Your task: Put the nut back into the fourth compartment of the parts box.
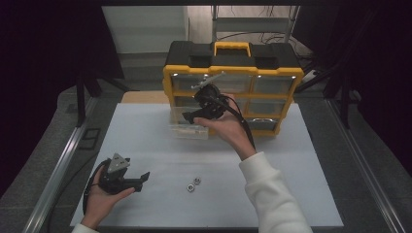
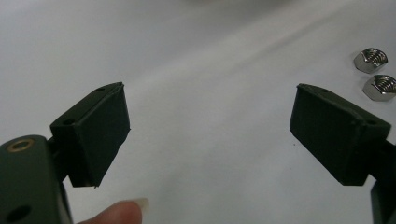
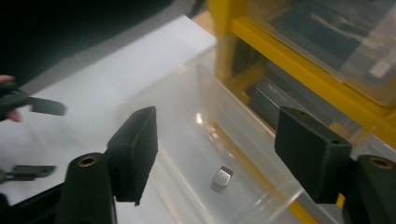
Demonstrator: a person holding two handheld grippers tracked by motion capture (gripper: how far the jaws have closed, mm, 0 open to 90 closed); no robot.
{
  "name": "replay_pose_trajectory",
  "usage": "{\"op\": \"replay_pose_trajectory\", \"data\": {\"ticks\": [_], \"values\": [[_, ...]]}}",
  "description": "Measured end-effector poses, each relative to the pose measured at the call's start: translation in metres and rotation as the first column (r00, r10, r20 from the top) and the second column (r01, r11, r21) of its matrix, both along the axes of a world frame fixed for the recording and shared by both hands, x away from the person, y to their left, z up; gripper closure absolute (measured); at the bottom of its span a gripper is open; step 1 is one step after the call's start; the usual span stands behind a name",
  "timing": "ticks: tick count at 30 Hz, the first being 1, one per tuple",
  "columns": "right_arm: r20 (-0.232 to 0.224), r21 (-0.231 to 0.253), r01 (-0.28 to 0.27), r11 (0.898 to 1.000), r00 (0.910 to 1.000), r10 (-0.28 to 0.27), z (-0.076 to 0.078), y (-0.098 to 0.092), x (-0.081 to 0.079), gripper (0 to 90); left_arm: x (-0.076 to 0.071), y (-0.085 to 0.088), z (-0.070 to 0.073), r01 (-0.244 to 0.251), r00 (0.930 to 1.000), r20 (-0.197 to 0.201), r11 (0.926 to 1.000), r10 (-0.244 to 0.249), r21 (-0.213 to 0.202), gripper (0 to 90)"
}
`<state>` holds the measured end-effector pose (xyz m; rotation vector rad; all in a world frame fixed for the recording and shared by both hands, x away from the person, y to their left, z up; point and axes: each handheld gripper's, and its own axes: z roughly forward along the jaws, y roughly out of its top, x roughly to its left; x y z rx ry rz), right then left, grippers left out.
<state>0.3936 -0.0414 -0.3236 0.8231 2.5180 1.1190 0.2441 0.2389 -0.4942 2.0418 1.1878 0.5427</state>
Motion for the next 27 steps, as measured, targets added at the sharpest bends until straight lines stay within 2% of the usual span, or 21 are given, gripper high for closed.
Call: {"op": "replay_pose_trajectory", "data": {"ticks": [5, 14, 27], "values": [[0.010, 0.011, -0.056, 0.998, 0.9984, 0.056, 0.001, -0.003, -0.017, 25.8, 0.000, 0.000, 0.000, 0.000, 1.0000, 0.001, 1.0000, 0.000, -0.001, 12.8], [-0.007, 0.023, -0.155, 0.988, 0.9879, 0.155, -0.015, -0.014, -0.045, 24.9, 0.000, -0.001, 0.000, 0.000, 1.0000, 0.001, 1.0000, 0.000, 0.002, 12.8], [-0.030, 0.011, -0.221, 0.975, 0.9748, 0.221, -0.044, -0.024, -0.072, 25.2, 0.000, -0.001, 0.000, 0.001, 1.0000, 0.000, 1.0000, -0.001, 0.007, 12.8]]}}
